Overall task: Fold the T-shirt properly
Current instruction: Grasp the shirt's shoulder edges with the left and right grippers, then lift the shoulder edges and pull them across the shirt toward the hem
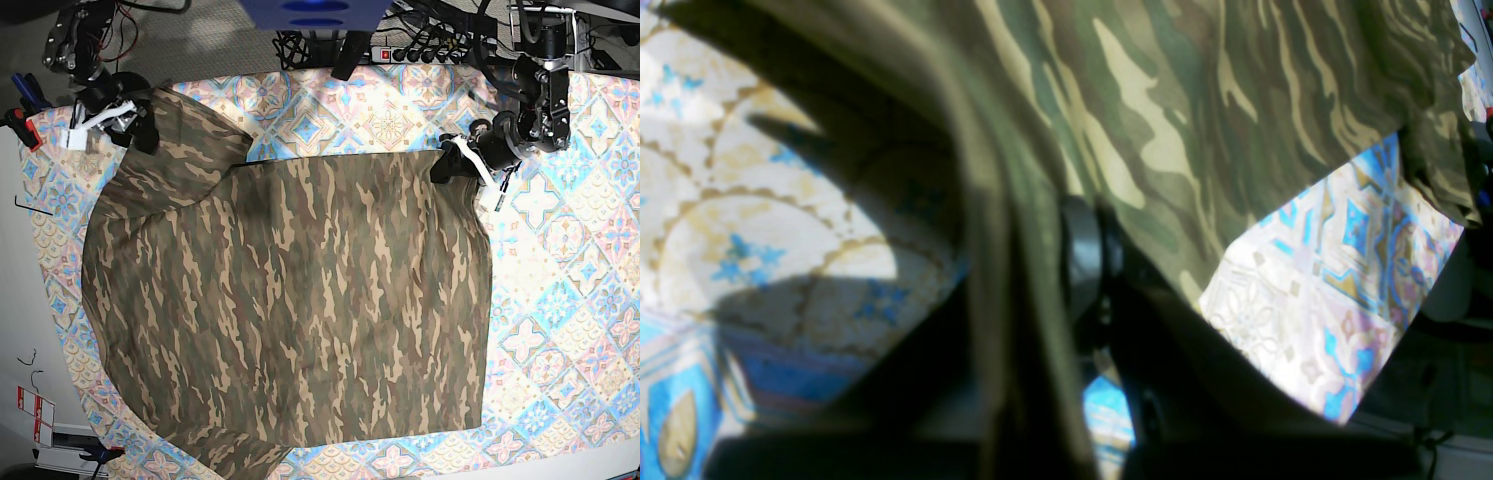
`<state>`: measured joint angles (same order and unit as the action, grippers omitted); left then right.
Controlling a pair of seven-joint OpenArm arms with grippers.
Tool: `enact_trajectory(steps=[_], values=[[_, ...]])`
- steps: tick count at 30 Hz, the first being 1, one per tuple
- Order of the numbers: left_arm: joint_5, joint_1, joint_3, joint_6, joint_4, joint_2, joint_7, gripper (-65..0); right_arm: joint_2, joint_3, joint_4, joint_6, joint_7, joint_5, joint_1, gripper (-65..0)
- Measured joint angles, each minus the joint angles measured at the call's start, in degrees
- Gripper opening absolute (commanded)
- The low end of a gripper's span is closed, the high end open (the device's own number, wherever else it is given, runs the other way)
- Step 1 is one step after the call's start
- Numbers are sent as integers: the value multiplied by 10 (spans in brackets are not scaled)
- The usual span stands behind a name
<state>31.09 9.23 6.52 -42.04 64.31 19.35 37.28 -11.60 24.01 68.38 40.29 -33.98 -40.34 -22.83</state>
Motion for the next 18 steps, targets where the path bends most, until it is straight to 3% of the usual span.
enact_trajectory(steps=[6,8,11,16,18], values=[[0,0,0,0,0,0,0,-639,16,-72,56,5,-22,8,-24,-252],[0,0,0,0,0,0,0,-639,25,-73,66,3,-26,9,-27,-282],[0,0,0,0,0,0,0,-639,30,-71,67,2,-37,15,-24,-378],[0,0,0,0,0,0,0,-639,35,-71,63,0,-60,26,-26,-650],[0,0,0,0,0,0,0,-639,35,-71,62,2,-60,26,-27,-646]])
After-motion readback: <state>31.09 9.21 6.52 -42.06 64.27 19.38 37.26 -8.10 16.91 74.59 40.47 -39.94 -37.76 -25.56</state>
